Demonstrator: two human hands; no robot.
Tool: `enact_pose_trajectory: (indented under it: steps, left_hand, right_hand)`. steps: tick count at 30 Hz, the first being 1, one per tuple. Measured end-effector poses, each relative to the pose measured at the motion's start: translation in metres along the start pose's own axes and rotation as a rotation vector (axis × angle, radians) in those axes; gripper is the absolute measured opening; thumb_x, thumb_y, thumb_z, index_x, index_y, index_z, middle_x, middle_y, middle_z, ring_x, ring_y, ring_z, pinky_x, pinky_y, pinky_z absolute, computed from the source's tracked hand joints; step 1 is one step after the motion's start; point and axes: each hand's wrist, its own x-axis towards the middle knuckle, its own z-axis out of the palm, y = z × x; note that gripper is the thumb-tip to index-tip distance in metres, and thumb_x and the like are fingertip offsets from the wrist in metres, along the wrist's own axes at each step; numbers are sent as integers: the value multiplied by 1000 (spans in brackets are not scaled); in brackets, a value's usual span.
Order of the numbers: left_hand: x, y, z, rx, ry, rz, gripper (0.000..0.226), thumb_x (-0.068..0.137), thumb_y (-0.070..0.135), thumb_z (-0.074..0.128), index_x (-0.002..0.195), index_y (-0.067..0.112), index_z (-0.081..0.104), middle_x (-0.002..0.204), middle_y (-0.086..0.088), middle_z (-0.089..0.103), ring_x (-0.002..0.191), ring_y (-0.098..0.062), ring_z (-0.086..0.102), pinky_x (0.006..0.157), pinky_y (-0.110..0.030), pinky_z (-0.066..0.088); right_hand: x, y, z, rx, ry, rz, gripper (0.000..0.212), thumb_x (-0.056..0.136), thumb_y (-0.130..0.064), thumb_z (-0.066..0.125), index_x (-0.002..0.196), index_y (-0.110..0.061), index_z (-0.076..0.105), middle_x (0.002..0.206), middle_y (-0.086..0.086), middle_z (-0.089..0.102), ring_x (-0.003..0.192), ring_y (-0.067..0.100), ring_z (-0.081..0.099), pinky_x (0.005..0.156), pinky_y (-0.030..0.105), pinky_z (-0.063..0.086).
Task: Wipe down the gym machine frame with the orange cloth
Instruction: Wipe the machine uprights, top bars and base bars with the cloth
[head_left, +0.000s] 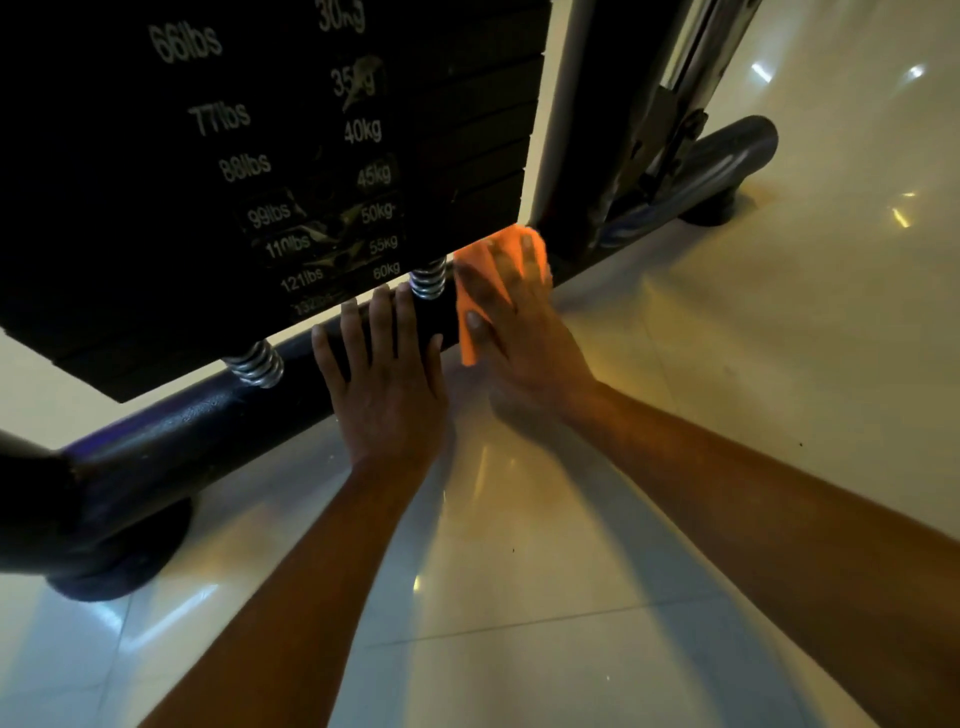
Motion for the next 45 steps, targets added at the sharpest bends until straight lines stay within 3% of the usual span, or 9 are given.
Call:
enact_pose_trajectory:
  steps: [4, 8, 15, 20, 25, 29, 32, 41, 45]
  left_hand:
    - [-1, 5, -4, -32, -25, -11, 61, 116, 41, 39, 169, 14, 26, 173, -11, 32, 163, -36, 20, 131, -63, 7]
    - [-13, 19, -23, -82, -114, 32, 65, 112, 38, 50, 168, 12, 30, 174, -14, 29, 163, -37, 20, 131, -65, 8]
    - [20, 94, -90, -236, -233, 315, 56, 112, 41, 44, 162, 16, 43, 160, -10, 53, 147, -31, 50, 120, -58, 40]
    - [57, 136, -81, -378, -334, 214, 63, 107, 43, 58, 160, 10, 44, 156, -13, 53, 141, -33, 53, 116, -50, 46]
    - [108, 153, -10, -313, -251, 85, 67, 101, 45, 57, 149, -1, 46, 141, -22, 58, 131, -43, 56, 110, -57, 45]
    - [122, 159, 31, -111, -222, -55, 74, 103, 57, 43, 148, -1, 49, 144, -22, 59, 135, -42, 53, 117, -57, 37]
    - [114, 156, 41, -47, -141, -17, 66, 107, 55, 42, 145, 2, 53, 143, -17, 61, 135, -37, 53, 117, -52, 37]
    - [113, 153, 44, -104, -125, -10, 54, 110, 45, 38, 145, 6, 53, 142, -14, 61, 132, -34, 54, 116, -48, 39]
    - [112, 154, 42, -101, -110, -4, 59, 110, 48, 41, 147, 3, 52, 142, -17, 61, 133, -36, 54, 117, -47, 39]
  right_hand:
    - [3, 20, -25, -27, -72, -80, 61, 112, -33, 54, 170, -26, 37, 179, 6, 24, 164, 40, 23, 99, 58, 58]
    - [-7, 32, -52, 39, -81, -38, 58, 105, -38, 51, 162, -26, 52, 171, 8, 43, 143, 39, 58, 84, 54, 65]
    - [-24, 62, -132, 139, -117, 176, 54, 107, -46, 53, 159, -33, 54, 172, 0, 43, 148, 33, 55, 102, 57, 57]
    - [-19, 92, -167, 179, -164, 213, 55, 110, -48, 47, 163, -32, 48, 175, 0, 37, 153, 36, 47, 111, 62, 52]
    - [15, 132, -129, 208, -75, 224, 53, 113, -40, 45, 162, -20, 48, 173, 8, 39, 153, 36, 45, 113, 46, 50]
    - [26, 135, -69, 293, -2, 421, 71, 113, -41, 52, 172, -21, 20, 182, 7, 4, 167, 29, 15, 126, 39, 34]
    - [20, 151, -46, 161, 22, 354, 79, 111, -45, 53, 174, -17, 14, 183, 9, -3, 169, 30, -9, 135, 54, 16]
    - [32, 135, -26, 89, 81, 379, 63, 118, -38, 22, 173, -7, 16, 179, 15, -12, 167, 42, -11, 136, 55, 0]
    - [21, 207, -52, -214, -46, -56, 66, 117, -44, 39, 173, -14, 24, 180, 19, 13, 167, 43, 4, 133, 64, 9]
